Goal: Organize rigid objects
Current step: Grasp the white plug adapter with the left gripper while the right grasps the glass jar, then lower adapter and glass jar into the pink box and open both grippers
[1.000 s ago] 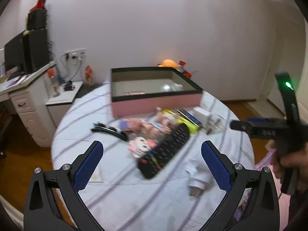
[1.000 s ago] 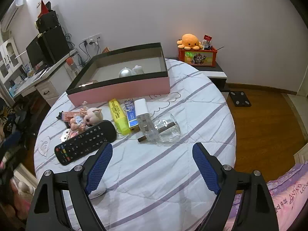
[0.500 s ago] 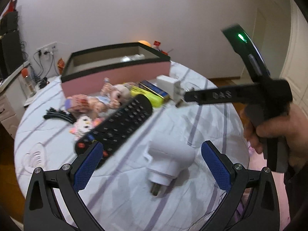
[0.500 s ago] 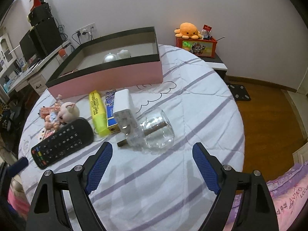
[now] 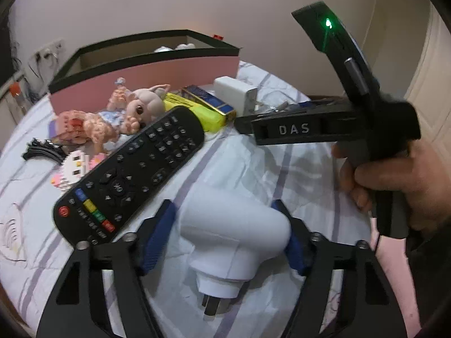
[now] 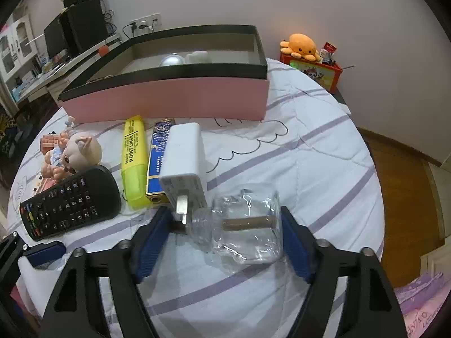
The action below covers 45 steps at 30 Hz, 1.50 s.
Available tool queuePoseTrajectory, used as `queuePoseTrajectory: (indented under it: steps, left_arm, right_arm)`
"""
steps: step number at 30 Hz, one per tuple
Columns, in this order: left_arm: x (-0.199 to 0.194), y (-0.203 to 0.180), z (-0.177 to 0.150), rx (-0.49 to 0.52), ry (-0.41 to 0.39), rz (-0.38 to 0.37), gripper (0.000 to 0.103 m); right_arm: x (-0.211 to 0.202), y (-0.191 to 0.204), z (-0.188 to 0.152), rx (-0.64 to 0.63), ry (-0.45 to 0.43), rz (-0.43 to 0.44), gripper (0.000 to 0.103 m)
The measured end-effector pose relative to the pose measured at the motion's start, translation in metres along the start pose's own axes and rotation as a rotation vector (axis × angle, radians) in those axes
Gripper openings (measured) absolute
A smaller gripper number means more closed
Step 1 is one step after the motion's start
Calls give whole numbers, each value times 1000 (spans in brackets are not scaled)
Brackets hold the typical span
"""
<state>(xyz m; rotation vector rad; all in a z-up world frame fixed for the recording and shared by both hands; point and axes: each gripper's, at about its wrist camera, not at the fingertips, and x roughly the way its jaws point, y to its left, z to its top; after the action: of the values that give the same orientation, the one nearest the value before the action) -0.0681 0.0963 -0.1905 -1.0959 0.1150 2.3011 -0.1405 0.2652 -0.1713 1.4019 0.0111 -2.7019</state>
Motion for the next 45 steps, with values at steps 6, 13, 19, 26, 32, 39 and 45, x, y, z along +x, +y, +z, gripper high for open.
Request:
queuePoseTrajectory:
  steps: [6, 13, 19, 26, 32, 39, 45]
  left_arm:
    - [-5, 5, 0, -26, -11, -27, 59]
    - [-19, 13, 2, -43, -33, -36, 52]
    - [-39, 29, 6, -75, -67, -42, 52]
    - [-66, 50, 28, -87, -108, -3, 52]
    - [-79, 78, 80, -84, -155, 76, 52]
    - [-54, 123, 159, -90, -170, 111, 52]
    - [9, 153, 211, -110, -84, 110, 52]
  right_arm:
    - [-7, -6, -6, 37, -21, 24, 75]
    - [-31, -16, -14, 95, -37, 55, 75]
    - [-60, -15, -13, 107, -73, 73, 75]
    - [-81, 1, 22, 58, -134, 109, 75]
    - [-73, 18, 78, 0, -161, 145, 75]
    - [-23, 28, 152, -30, -129, 159, 75]
    - [43, 21, 196, 2, -25, 156, 75]
